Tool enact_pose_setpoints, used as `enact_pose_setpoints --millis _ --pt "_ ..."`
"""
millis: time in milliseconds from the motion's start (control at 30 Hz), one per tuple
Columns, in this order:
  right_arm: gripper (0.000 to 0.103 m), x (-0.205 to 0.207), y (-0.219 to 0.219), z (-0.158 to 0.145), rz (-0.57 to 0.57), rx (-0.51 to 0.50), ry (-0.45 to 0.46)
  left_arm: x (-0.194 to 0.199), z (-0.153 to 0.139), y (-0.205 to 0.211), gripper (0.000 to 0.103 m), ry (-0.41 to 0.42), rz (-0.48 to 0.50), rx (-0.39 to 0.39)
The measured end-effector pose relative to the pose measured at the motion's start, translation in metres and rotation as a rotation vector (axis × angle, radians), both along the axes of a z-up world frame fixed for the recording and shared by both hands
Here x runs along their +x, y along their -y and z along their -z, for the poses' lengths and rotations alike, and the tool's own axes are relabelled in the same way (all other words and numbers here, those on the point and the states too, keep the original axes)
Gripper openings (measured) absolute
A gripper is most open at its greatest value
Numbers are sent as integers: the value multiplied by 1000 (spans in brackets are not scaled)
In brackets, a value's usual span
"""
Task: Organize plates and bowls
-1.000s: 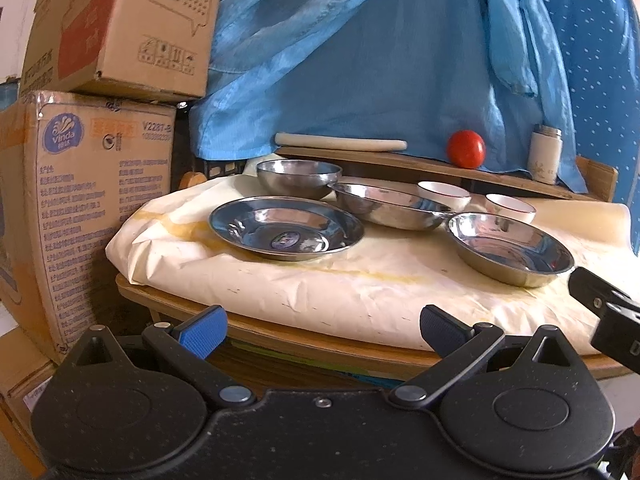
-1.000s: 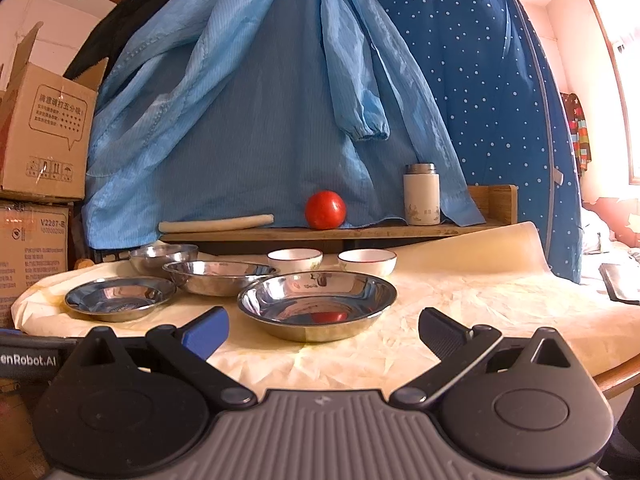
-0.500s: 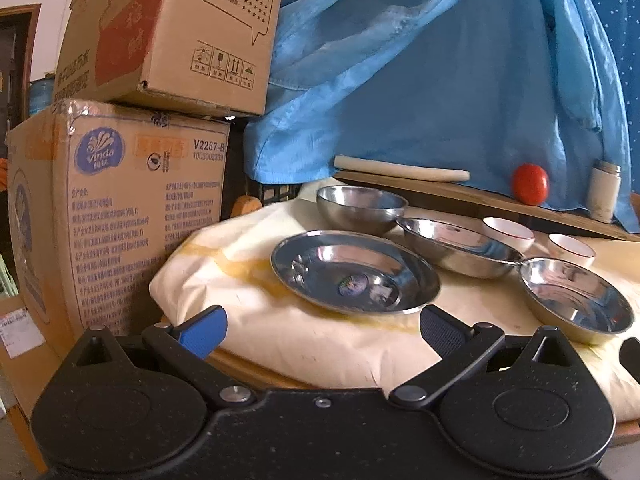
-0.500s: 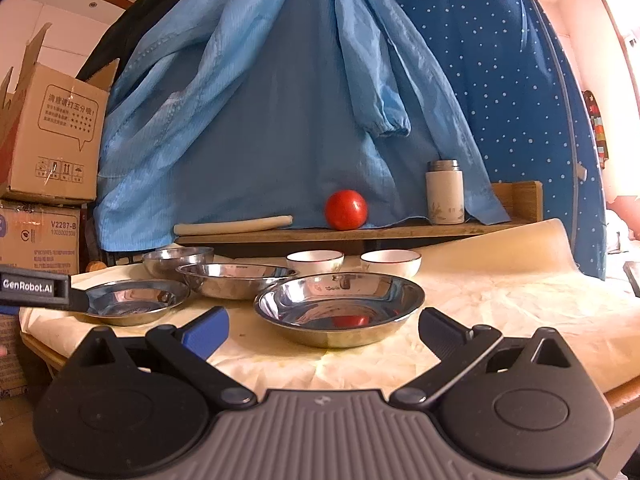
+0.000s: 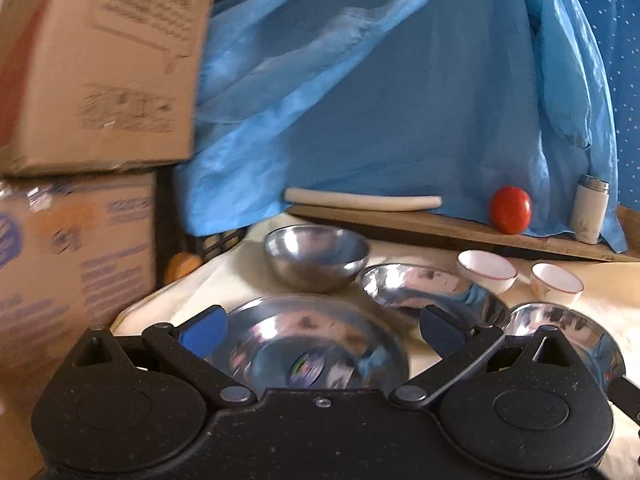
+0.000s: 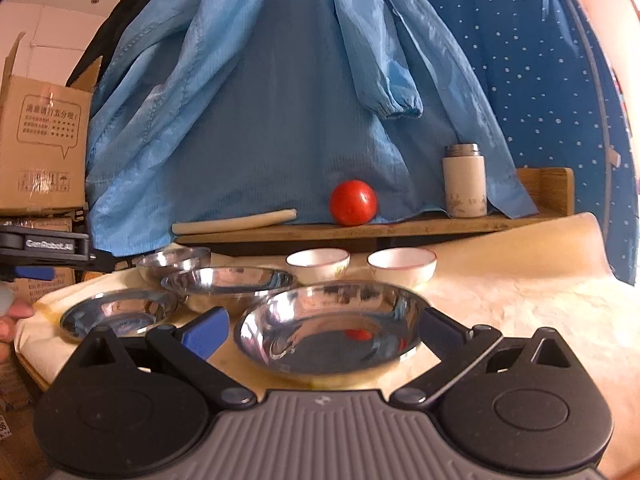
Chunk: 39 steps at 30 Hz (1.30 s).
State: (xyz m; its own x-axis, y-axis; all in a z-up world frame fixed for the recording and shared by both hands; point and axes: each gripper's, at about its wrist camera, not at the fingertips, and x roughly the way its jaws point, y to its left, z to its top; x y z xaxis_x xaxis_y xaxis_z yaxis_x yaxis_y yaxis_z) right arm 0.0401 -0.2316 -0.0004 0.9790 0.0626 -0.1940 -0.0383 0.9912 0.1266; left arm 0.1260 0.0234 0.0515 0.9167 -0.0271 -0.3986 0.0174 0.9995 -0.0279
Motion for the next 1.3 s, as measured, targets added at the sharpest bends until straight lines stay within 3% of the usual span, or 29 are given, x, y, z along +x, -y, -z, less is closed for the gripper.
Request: enact_pose_setpoints --millis 233,467,733,1000,1100,1300 --pt "103 58 26 -26 -117 38 -94 56 -11 15 102 -70 116 -30" --pt "103 130 44 -37 -214 136 -192 102 -8 26 102 -134 163 -13" --pt "103 194 29 -34 -336 101 -309 134 3 28 102 -220 196 -14" --pt "102 221 16 -19 -377 127 -407 150 11 23 97 -287 233 -67" --pt "98 226 18 -14 -389 149 -431 152 13 21 96 -300 248 -90" --pt "86 232 12 -15 -422 142 -452 158 21 15 80 -355 262 -148"
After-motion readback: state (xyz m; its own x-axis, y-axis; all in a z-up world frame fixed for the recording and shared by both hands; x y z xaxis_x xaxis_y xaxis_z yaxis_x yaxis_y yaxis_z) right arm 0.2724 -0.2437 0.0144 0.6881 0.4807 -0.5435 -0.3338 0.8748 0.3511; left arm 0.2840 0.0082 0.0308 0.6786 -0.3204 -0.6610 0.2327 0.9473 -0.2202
